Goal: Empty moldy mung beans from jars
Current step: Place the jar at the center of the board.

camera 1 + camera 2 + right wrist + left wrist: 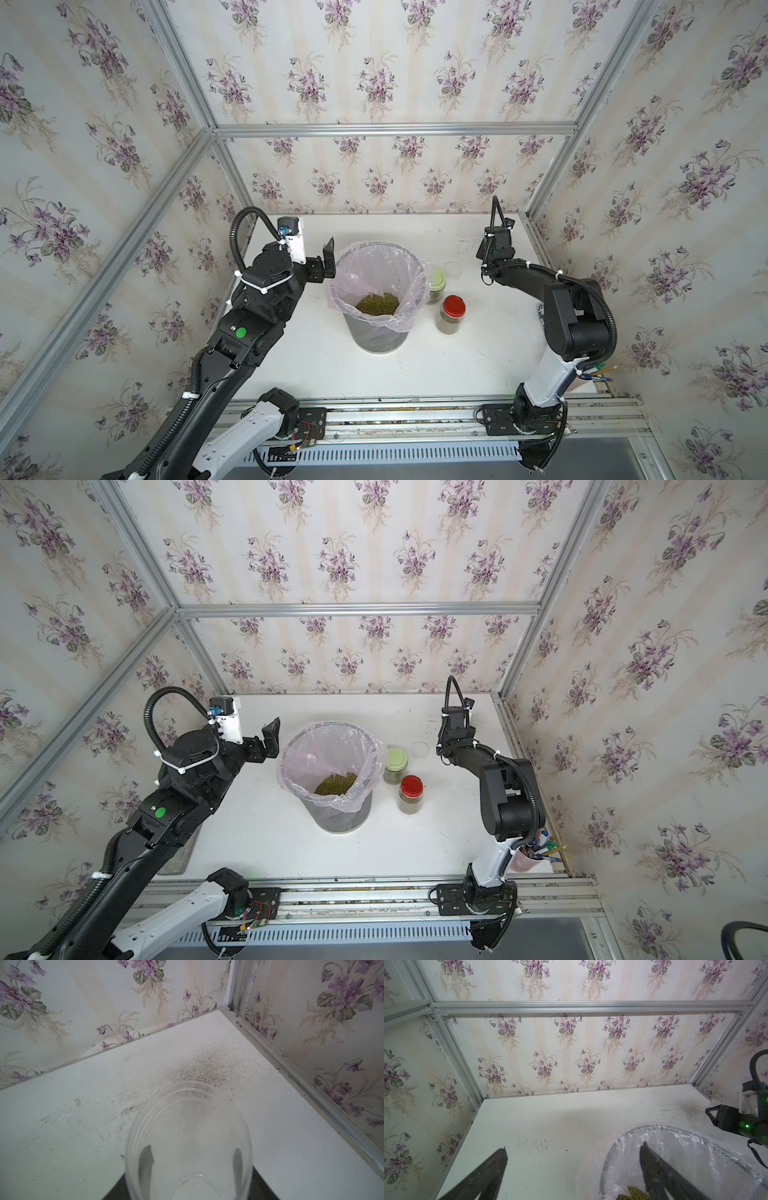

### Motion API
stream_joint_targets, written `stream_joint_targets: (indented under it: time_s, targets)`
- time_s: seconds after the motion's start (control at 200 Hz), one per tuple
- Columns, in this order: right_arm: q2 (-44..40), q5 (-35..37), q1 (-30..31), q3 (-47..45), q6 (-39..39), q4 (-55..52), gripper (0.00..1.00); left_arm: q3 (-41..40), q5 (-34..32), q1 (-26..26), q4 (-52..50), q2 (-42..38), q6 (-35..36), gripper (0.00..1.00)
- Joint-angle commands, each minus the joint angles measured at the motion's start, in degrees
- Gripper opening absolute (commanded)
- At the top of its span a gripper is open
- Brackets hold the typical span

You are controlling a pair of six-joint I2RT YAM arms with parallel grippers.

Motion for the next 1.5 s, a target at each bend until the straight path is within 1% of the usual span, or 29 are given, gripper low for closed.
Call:
stream_joint_targets:
  time_s: [0.0,0.055,0.105,0.2,0.3,0.355,0.44,0.555,0.645,0.744,0.799,0.859,0.969,1.144,1.214,1.284,1.329,1.359,1.429,1.494]
  targets:
    - [-2.14,-2.75,1.01,-4.48,0.43,6.99,0.39,-0.15,-1.42,0.01,1.57,-0.25,-1.21,1.00]
    - [-3.85,-2.83,1.44,-7.42,0.48,10.79,0.39,-0.24,-1.93,0.06,1.57,-0.28,-1.29,1.00]
    - [-4.32,-2.15,1.56,-8.45,0.95,12.02,0.39,-0.20,-2.06,0.05,1.60,-0.19,-1.29,1.00]
    - [-2.08,1.54,1.53,-4.14,3.94,3.86,0.38,-0.20,-1.98,0.09,1.57,-0.04,-1.61,1.00]
    - [-1.39,2.95,1.50,-2.68,4.78,0.89,0.39,-0.11,-1.98,0.03,1.60,-0.16,-1.64,1.00]
    - [-0.96,2.81,1.55,-2.23,4.82,0.95,0.39,-0.15,-2.05,0.08,1.66,-0.19,-1.56,1.00]
    - [-0.23,3.42,1.54,-1.74,3.71,3.44,0.39,-0.30,-2.40,0.03,1.66,-0.30,-1.59,1.00]
    - [2.44,7.00,1.31,3.03,0.51,6.32,0.39,-0.46,-2.68,0.03,1.75,-0.16,-1.47,1.00]
    - [5.57,8.80,0.88,6.09,-3.85,11.59,0.39,-0.48,-2.95,0.04,1.84,-0.10,-1.31,1.00]
    - [10.88,8.33,-1.44,13.47,-5.30,9.75,0.39,-0.57,-3.60,0.03,1.93,-0.04,-0.94,1.00]
    - [14.04,5.40,-2.96,17.65,-5.16,7.75,0.39,-0.69,-4.08,0.02,1.99,-0.08,-0.87,1.00]
    - [17.76,3.70,-3.99,22.84,-5.03,2.84,0.39,-0.76,-4.31,0.04,2.06,-0.17,-0.63,1.00]
    - [21.72,1.22,-4.03,26.34,-6.35,-0.02,0.39,-0.82,-4.40,0.05,2.28,-0.24,-0.33,0.99]
    - [22.57,-2.07,-4.40,25.41,-5.38,-0.71,0.38,-0.87,-3.75,0.04,2.32,-0.10,-0.41,1.00]
    - [22.05,-2.01,-4.39,23.47,-5.47,0.63,0.39,-0.87,-3.74,0.07,2.31,-0.30,-0.57,1.00]
    - [20.98,-1.15,-4.51,19.91,-5.26,4.35,0.39,-0.94,-3.83,0.03,2.37,-0.55,-0.59,1.00]
    - [19.62,-1.59,-4.49,15.83,-6.08,10.85,0.39,-1.04,-3.90,0.02,2.45,-0.63,-0.64,1.00]
    - [18.93,-1.64,-4.51,14.26,-6.42,13.25,0.39,-1.12,-3.92,0.01,2.54,-0.66,-0.65,1.00]
    - [18.19,-1.33,-4.57,13.19,-7.30,15.49,0.40,-1.18,-3.92,0.07,2.63,-0.52,-0.84,1.00]
    - [18.83,-1.18,-4.75,14.20,-8.21,15.43,0.40,-1.21,-3.74,0.06,2.63,-0.31,-1.02,1.00]
